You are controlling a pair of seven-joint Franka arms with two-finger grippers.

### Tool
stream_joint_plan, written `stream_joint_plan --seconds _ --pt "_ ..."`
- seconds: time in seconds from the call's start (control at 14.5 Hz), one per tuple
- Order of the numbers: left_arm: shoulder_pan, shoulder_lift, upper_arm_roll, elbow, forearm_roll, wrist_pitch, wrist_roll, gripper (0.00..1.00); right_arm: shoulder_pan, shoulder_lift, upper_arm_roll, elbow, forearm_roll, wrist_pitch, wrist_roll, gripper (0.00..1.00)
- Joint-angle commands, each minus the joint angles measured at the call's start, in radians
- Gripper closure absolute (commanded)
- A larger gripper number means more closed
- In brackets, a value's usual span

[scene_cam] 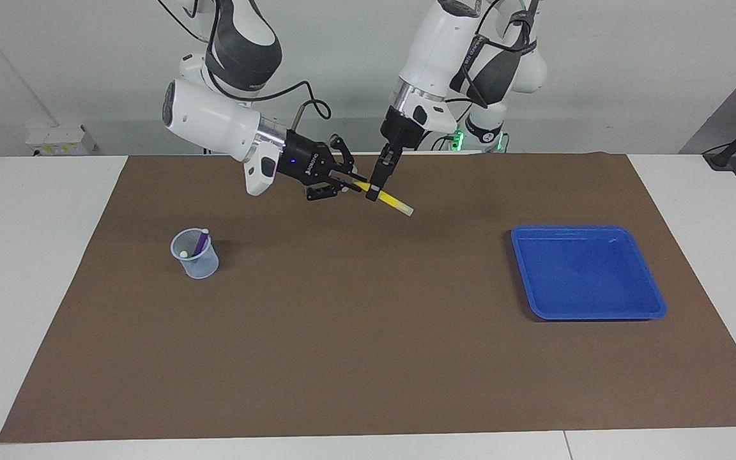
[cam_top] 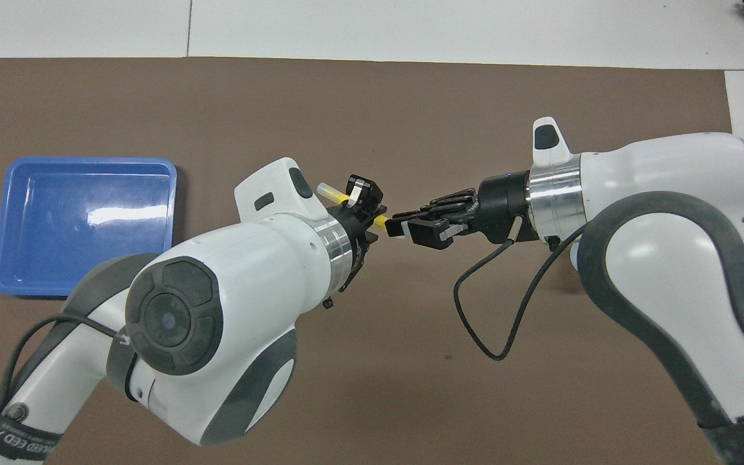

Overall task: Right arm passes pens to left for tray arrangement
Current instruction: 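Close the left gripper on the yellow pen's free end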

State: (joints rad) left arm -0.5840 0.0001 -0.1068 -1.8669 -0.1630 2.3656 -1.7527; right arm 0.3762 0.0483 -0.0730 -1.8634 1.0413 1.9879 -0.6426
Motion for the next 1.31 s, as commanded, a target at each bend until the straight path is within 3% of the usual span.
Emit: stream_joint_plan --seconds 0.0,0.21,0.41,0.89,1.1,1.17,1.24 --pt "-0.020 0.012 0.010 0.031 0.045 -0.034 -0.062 0.67 0.001 0.001 -0.002 -0.007 0.042 0.017 -0.043 1.00" --pt "-0.022 0.015 0.009 0.031 0.143 0.015 -0.192 0.71 0.001 -0.001 -0.002 -0.005 0.043 0.019 -0.046 1.00" --pt "-0.020 0.026 0.006 0.032 0.155 0.004 -0.191 1.00 0.001 0.001 -0.002 -0.003 0.043 0.020 -0.043 1.00" --pt "-0.019 0.026 0.006 0.035 0.154 -0.006 -0.192 1.00 0.003 0.005 -0.002 -0.003 0.040 0.031 -0.049 1.00" --pt "-0.005 0.024 0.007 0.046 0.146 -0.095 -0.183 1.00 0.004 0.007 -0.002 -0.003 0.037 0.061 -0.038 1.00" --pt "-0.004 0.023 0.007 0.046 0.146 -0.103 -0.180 1.00 0.007 0.007 -0.002 0.000 0.033 0.063 -0.038 0.98" --pt "-0.004 0.024 0.009 0.046 0.146 -0.103 -0.182 1.00 0.007 0.007 -0.002 0.001 0.026 0.069 -0.040 0.74"
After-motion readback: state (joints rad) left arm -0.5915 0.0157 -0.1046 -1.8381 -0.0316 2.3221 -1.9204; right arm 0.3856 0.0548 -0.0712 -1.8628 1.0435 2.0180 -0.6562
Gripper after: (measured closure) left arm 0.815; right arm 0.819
